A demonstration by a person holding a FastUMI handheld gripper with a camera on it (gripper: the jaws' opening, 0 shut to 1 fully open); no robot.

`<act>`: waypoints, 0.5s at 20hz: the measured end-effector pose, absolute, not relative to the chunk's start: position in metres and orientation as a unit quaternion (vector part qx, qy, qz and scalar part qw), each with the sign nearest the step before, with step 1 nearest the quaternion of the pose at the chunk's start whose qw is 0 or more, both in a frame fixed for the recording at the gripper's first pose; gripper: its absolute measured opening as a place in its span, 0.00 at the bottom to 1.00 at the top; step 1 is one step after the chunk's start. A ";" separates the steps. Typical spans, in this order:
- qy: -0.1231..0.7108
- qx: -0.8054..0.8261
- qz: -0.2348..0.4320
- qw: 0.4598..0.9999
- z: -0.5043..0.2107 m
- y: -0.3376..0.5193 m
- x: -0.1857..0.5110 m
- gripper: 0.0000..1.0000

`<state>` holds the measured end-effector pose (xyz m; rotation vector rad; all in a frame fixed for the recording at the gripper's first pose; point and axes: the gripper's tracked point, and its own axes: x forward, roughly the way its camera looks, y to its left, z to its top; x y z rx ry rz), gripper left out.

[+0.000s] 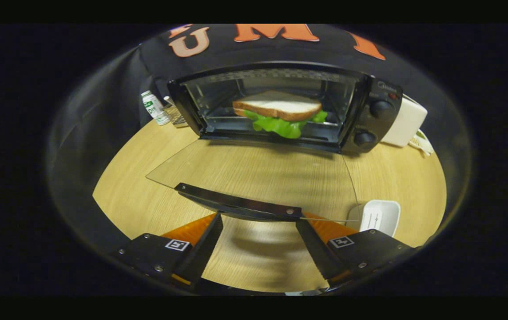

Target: Open the toaster oven, put the food inside, and close the toaster oven door.

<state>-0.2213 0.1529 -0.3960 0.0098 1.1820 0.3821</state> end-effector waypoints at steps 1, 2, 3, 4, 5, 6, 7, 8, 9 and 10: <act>0.542 -0.008 0.185 0.820 -0.389 0.151 -0.215 0.99; 0.527 -0.019 0.190 0.828 -0.382 0.151 -0.206 1.00; 0.514 -0.032 0.192 0.835 -0.375 0.149 -0.198 1.00; 0.500 -0.047 0.191 0.843 -0.369 0.147 -0.186 1.00; 0.489 -0.060 0.190 0.849 -0.363 0.146 -0.173 1.00; 0.478 -0.070 0.188 0.855 -0.360 0.145 -0.160 1.00; 0.470 -0.072 0.184 0.860 -0.355 0.145 -0.148 1.00; 0.466 -0.069 0.179 0.864 -0.352 0.145 -0.139 1.00; 0.462 -0.061 0.173 0.868 -0.346 0.145 -0.129 0.99; 0.456 -0.054 0.165 0.873 -0.340 0.145 -0.119 0.98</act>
